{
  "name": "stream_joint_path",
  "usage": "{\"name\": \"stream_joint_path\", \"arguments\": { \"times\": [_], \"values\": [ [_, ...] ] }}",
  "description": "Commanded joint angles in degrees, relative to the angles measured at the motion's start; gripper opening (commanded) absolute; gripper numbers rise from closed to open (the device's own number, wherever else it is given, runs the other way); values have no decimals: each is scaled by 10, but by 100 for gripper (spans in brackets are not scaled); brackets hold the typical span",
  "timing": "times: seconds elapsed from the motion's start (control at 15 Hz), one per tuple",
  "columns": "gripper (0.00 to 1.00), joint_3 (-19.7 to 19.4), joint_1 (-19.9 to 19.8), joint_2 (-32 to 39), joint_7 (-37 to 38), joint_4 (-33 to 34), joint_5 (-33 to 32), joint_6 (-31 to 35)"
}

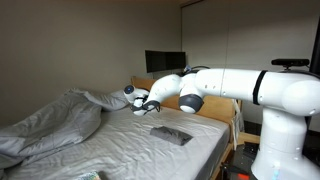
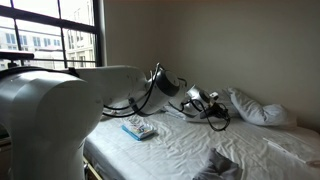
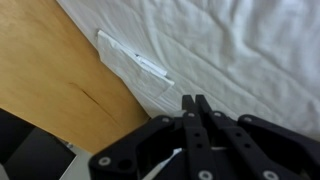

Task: Fold the grey thing in half

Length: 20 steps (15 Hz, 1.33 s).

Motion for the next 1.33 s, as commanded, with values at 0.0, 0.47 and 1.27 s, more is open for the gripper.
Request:
{"name": "stream_joint_path", "arguments": {
  "times": [0.0,0.47,1.27],
  "values": [
    [10,-80,84,-22,102,-105,-41,-47],
    [9,-137,253,-52,117,-295,-63,-205],
    [8,-102,293,-65,133,-338,-100,-275]
  ]
}}
